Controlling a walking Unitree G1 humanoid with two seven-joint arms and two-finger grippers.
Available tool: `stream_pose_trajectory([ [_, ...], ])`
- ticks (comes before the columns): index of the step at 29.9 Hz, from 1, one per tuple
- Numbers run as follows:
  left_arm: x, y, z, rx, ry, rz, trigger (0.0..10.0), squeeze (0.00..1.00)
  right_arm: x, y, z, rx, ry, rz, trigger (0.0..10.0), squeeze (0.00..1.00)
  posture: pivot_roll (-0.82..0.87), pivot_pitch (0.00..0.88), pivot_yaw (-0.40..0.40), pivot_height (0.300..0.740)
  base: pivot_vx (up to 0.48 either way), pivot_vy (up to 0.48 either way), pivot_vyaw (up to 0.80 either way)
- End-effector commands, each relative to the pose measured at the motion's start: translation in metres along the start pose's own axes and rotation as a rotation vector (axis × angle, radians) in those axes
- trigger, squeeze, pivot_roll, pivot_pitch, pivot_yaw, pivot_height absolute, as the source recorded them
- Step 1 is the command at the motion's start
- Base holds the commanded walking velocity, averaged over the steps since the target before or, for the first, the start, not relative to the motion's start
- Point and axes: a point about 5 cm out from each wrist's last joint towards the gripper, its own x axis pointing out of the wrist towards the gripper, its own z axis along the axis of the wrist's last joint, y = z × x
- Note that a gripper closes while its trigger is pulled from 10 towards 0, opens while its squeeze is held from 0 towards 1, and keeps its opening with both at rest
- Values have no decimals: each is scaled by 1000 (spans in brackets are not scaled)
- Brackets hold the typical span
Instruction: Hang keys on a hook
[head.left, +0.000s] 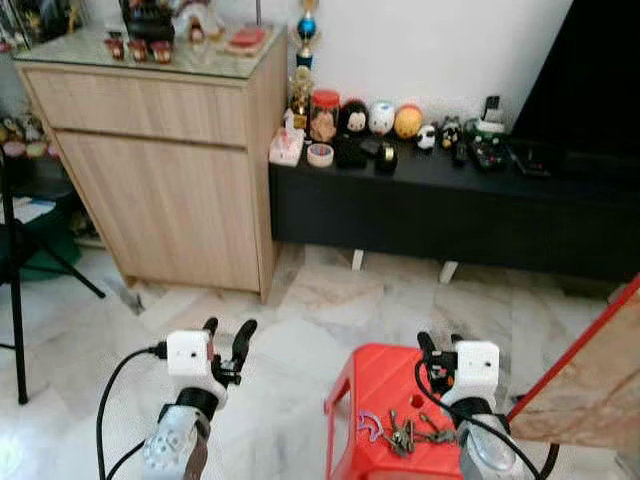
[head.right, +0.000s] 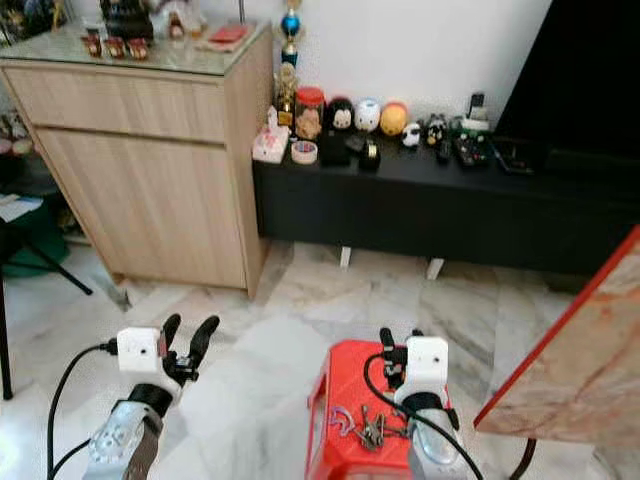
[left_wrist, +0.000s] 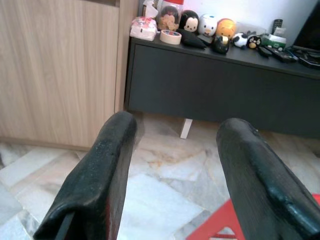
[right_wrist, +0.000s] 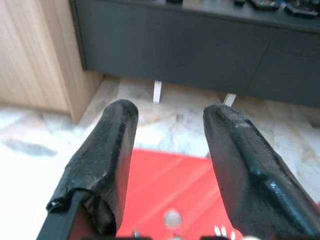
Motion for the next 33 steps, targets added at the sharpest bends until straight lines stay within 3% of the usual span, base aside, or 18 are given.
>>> stream_pose_trajectory([
  [1, 0, -1, 0, -2, 1, 0, 10000, 0, 2, -3, -4, -7, 40, -6, 10000, 0, 21, 0, -85, 656, 0, 0, 0],
  [19, 1, -2, -3, 5, 21, 10, 10000, 0, 11, -8, 1, -54, 58, 10, 10000, 0, 19, 0, -86, 656, 0, 0, 0],
  [33, 0, -4, -5, 4, 31, 9, 10000, 0, 12, -3, -2, -36, 65, 21, 10000, 0, 20, 0, -88, 656, 0, 0, 0],
])
